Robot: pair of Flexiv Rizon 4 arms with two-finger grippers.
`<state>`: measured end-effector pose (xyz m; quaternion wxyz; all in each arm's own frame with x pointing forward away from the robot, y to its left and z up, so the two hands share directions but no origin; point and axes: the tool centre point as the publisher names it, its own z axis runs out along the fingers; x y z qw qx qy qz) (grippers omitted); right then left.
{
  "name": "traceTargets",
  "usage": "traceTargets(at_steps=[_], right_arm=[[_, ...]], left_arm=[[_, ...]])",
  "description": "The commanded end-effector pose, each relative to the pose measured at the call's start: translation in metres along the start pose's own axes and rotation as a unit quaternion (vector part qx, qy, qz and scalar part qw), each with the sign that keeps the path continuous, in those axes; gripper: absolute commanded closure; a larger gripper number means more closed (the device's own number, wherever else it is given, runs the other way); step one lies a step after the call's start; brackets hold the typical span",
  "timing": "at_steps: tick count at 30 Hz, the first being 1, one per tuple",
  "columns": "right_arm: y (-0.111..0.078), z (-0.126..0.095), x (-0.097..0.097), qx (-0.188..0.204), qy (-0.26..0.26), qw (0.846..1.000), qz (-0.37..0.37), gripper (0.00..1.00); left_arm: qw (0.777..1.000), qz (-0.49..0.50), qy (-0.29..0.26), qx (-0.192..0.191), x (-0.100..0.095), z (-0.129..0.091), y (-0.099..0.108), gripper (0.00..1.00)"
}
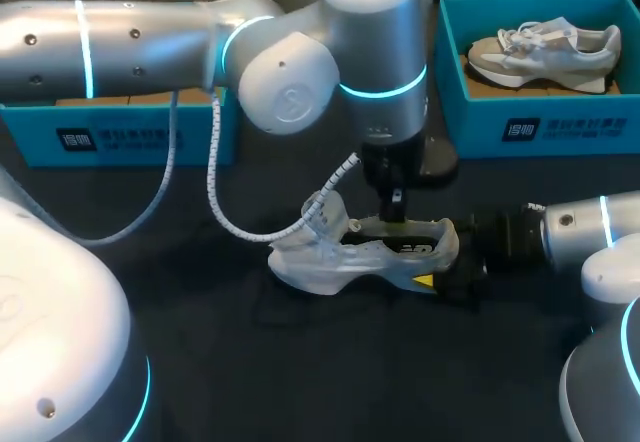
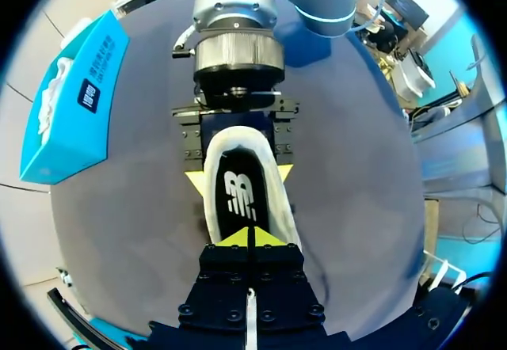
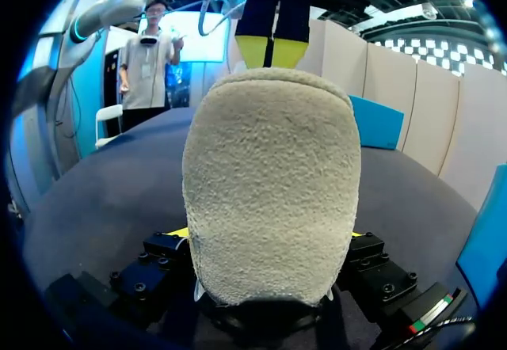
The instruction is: Take the shoe out of the shoebox, open the shoe tongue, remove and reinsert the insole, then place the shoe into the shoebox
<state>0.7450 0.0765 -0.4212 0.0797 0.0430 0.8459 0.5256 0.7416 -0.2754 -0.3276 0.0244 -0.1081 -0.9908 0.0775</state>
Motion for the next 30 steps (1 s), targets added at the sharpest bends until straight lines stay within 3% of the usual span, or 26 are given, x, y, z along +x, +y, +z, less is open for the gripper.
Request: traceTargets(at_steps=[1, 7, 14, 24, 30], right_arm=[[-0.001, 0.004, -0.001, 0.004, 0.0, 1.0, 0.0, 1.0], [-0.001, 0.004, -0.001, 0.004, 0.0, 1.0, 0.0, 1.0], [-0.001, 0.004, -0.001, 0.004, 0.0, 1.0, 0.0, 1.0], [-0.001, 0.004, -0.001, 0.004, 0.0, 1.0, 0.0, 1.0], [-0.001, 0.004, -0.001, 0.004, 0.0, 1.0, 0.0, 1.0]], left_arm=[[1.0, 0.0, 0.003, -0.016, -0.005, 0.016, -0.012, 1.0], [1.0, 0.009, 0.012, -0.025, -0.001, 0.033, -0.017, 1.0], [0.999, 0.019, 0.01, -0.036, 0.004, 0.051, -0.008, 1.0], [0.998, 0.022, 0.05, -0.022, 0.007, 0.052, -0.002, 1.0], [0.998, 0.024, 0.046, -0.031, 0.012, 0.059, 0.003, 0.99]])
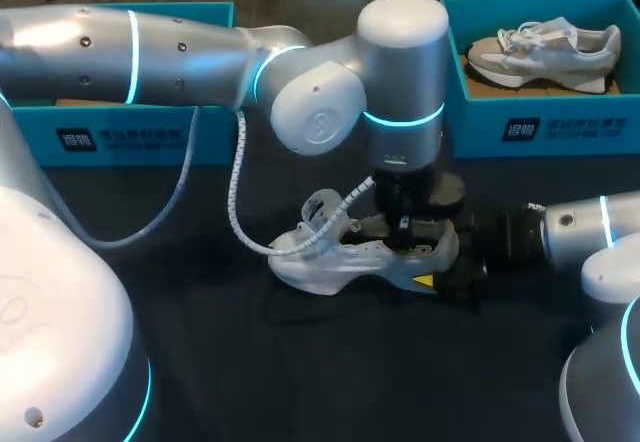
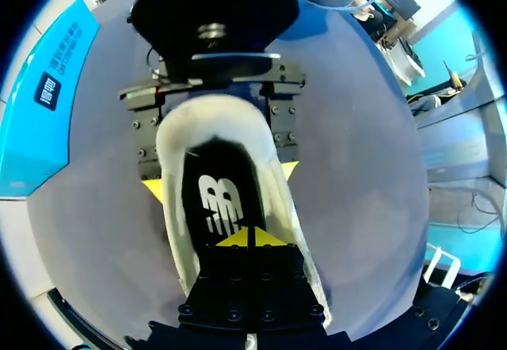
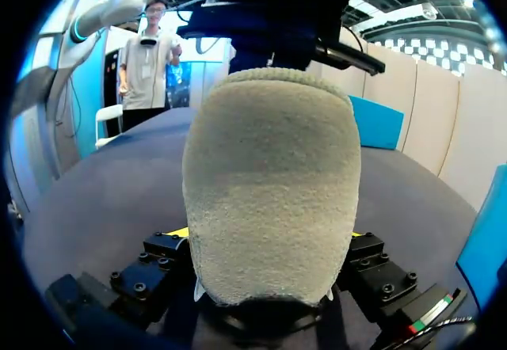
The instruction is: Take the shoe out of the shoebox, open the shoe tongue, remove and reinsert the insole, then place the shoe into the shoebox
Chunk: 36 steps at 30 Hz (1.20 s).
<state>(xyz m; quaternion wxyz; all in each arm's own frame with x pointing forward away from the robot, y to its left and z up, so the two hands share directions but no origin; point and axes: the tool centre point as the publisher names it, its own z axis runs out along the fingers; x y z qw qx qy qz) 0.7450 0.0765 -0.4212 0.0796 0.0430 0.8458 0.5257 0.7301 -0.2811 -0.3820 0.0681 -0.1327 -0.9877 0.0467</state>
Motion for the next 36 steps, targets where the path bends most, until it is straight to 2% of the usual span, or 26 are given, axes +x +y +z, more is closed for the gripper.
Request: traceTargets(at_steps=[1, 5, 6, 7, 9, 15, 29, 31, 34, 36], right_arm=[[-0.001, 0.004, -0.001, 0.004, 0.0, 1.0, 0.0, 1.0], [-0.001, 0.004, -0.001, 0.004, 0.0, 1.0, 0.0, 1.0], [-0.001, 0.004, -0.001, 0.004, 0.0, 1.0, 0.0, 1.0], [-0.001, 0.004, -0.001, 0.004, 0.0, 1.0, 0.0, 1.0], [-0.001, 0.004, -0.001, 0.004, 0.0, 1.0, 0.0, 1.0], [-0.001, 0.004, -0.001, 0.004, 0.0, 1.0, 0.0, 1.0], [-0.001, 0.004, -0.001, 0.004, 0.0, 1.0, 0.0, 1.0], [-0.001, 0.004, -0.001, 0.004, 0.0, 1.0, 0.0, 1.0], [-0.001, 0.004, -0.001, 0.004, 0.0, 1.0, 0.0, 1.0], [-0.001, 0.004, -0.001, 0.004, 0.0, 1.0, 0.0, 1.0]], left_arm=[[1.0, 0.004, 0.0, -0.006, 0.003, 0.005, 0.002, 0.95], [1.0, 0.008, 0.005, -0.007, 0.004, 0.008, 0.002, 0.83], [1.0, 0.011, 0.004, -0.007, 0.005, 0.008, 0.002, 0.65], [1.0, 0.014, 0.002, -0.008, 0.006, 0.008, 0.002, 0.56], [1.0, 0.014, -0.002, -0.01, 0.006, 0.008, 0.003, 0.64], [1.0, 0.023, -0.005, -0.014, 0.006, 0.014, 0.004, 0.57], [0.998, 0.042, -0.042, -0.012, 0.005, 0.04, 0.009, 0.58], [0.997, 0.044, -0.055, -0.025, 0.004, 0.047, 0.009, 0.58], [0.996, 0.05, -0.06, -0.037, 0.004, 0.053, 0.009, 0.65], [0.996, 0.05, -0.061, -0.039, 0.003, 0.055, 0.008, 0.8]])
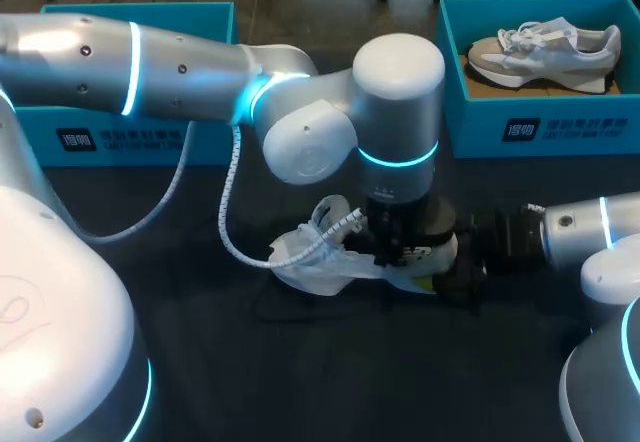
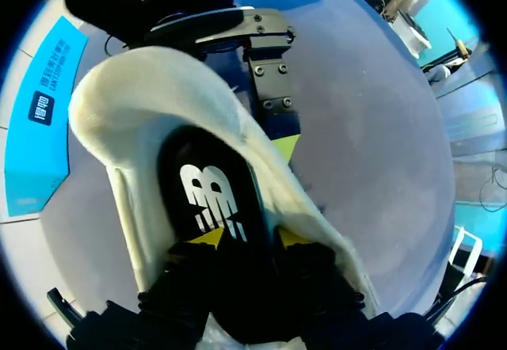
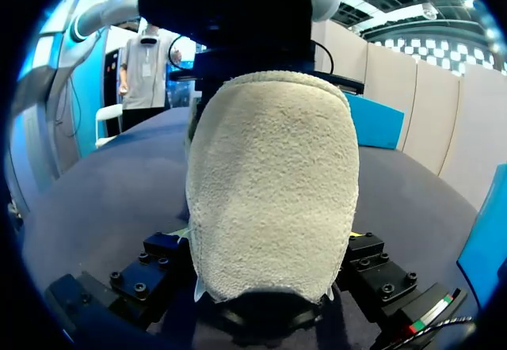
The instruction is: Take the shoe out of the shoebox, open the shoe tongue, remove and reinsert the insole, then place the shoe into the shoebox
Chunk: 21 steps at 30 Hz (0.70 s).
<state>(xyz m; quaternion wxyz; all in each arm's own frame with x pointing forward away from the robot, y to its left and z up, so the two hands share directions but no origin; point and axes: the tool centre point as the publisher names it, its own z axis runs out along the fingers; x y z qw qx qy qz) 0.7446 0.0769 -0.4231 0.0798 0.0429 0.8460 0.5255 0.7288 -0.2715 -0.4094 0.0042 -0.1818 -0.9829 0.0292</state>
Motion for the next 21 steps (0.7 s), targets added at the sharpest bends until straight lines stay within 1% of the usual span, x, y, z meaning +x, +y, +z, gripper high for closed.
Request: traceTargets(at_steps=[1, 2, 6, 11, 17, 21], right_arm=[[0.001, 0.003, -0.002, 0.004, 0.0, 1.0, 0.0, 1.0], [0.001, 0.003, -0.002, 0.004, 0.0, 1.0, 0.0, 1.0], [0.001, 0.003, -0.002, 0.004, 0.0, 1.0, 0.0, 1.0], [0.001, 0.003, -0.002, 0.004, 0.0, 1.0, 0.0, 1.0], [0.001, 0.003, -0.002, 0.004, 0.0, 1.0, 0.0, 1.0], [0.001, 0.003, -0.002, 0.004, 0.0, 1.0, 0.0, 1.0]], left_arm=[[1.0, 0.0, -0.003, -0.011, 0.006, 0.028, -0.005, 0.89], [1.0, -0.001, -0.007, -0.013, 0.005, 0.028, -0.005, 0.95], [1.0, -0.002, -0.018, -0.018, 0.004, 0.029, -0.004, 1.0], [1.0, -0.01, -0.021, -0.014, 0.001, 0.023, 0.002, 1.0], [1.0, -0.02, -0.021, -0.005, -0.002, 0.005, 0.008, 1.0], [0.999, -0.027, -0.025, 0.007, -0.003, -0.01, 0.011, 1.0]])
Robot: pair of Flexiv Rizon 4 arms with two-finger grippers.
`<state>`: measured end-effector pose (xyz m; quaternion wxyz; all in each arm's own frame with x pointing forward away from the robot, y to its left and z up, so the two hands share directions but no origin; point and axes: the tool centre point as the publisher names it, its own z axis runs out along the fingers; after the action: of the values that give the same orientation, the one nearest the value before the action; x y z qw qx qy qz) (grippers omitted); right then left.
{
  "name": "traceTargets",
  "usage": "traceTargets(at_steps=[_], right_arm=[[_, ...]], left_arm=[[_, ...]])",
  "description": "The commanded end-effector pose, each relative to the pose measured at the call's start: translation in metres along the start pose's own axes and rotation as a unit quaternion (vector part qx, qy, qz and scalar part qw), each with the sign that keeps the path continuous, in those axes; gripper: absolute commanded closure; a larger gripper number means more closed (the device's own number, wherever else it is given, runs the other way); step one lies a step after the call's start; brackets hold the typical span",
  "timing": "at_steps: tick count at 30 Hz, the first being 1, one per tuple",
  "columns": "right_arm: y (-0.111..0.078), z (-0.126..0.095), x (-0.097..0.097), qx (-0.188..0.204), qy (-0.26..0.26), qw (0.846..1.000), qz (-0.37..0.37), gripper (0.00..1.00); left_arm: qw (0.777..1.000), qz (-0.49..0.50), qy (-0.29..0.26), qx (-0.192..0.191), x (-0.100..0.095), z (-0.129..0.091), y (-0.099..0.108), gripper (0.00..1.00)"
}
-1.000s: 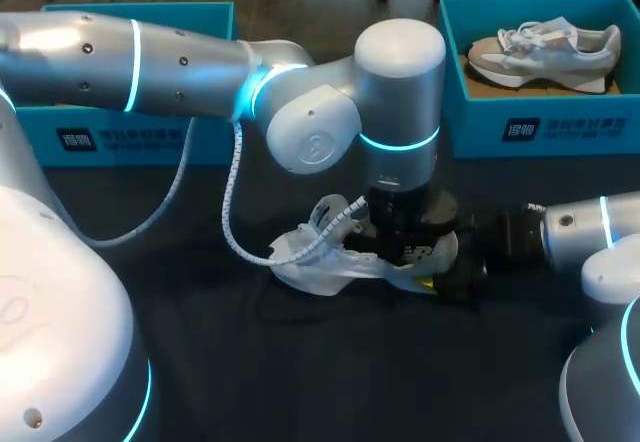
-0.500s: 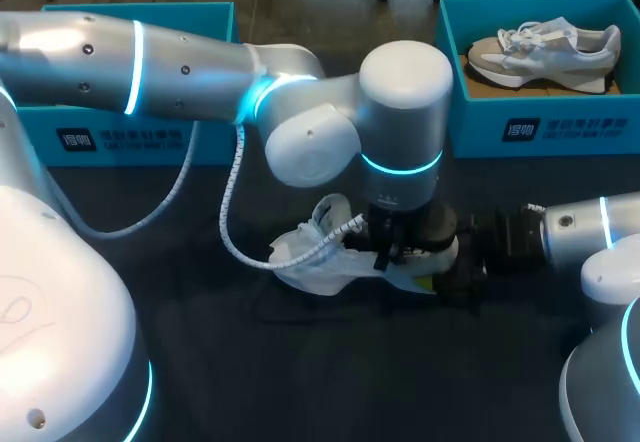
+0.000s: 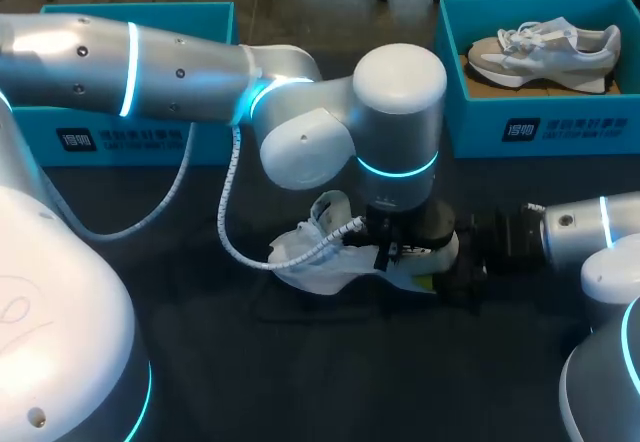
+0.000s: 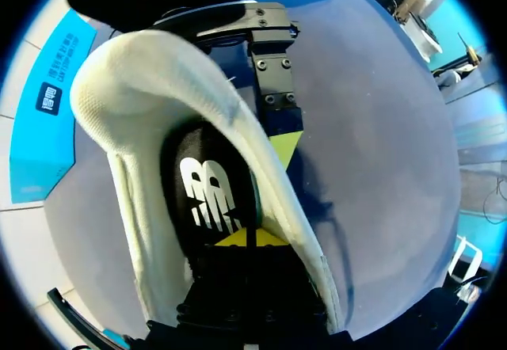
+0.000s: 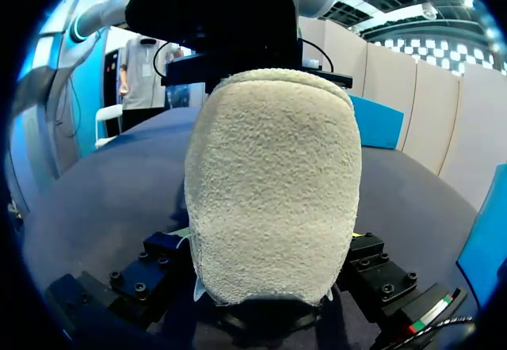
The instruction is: Take the shoe out of the shoebox, open the shoe tongue, remove and reinsert the insole, then place the shoe into the shoebox
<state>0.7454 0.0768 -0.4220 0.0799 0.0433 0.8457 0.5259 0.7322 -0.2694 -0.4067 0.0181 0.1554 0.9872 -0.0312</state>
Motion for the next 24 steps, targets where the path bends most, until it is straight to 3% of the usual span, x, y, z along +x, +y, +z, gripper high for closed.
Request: traceTargets(at_steps=[1, 24], right_arm=[[0.0, 0.003, -0.001, 0.004, 0.0, 1.0, 0.0, 1.0], [0.0, 0.003, -0.001, 0.004, 0.0, 1.0, 0.0, 1.0]], left_arm=[[1.0, -0.001, -0.001, 0.011, -0.002, -0.011, 0.009, 1.0], [0.997, -0.029, 0.013, 0.065, -0.002, -0.061, 0.025, 1.0]])
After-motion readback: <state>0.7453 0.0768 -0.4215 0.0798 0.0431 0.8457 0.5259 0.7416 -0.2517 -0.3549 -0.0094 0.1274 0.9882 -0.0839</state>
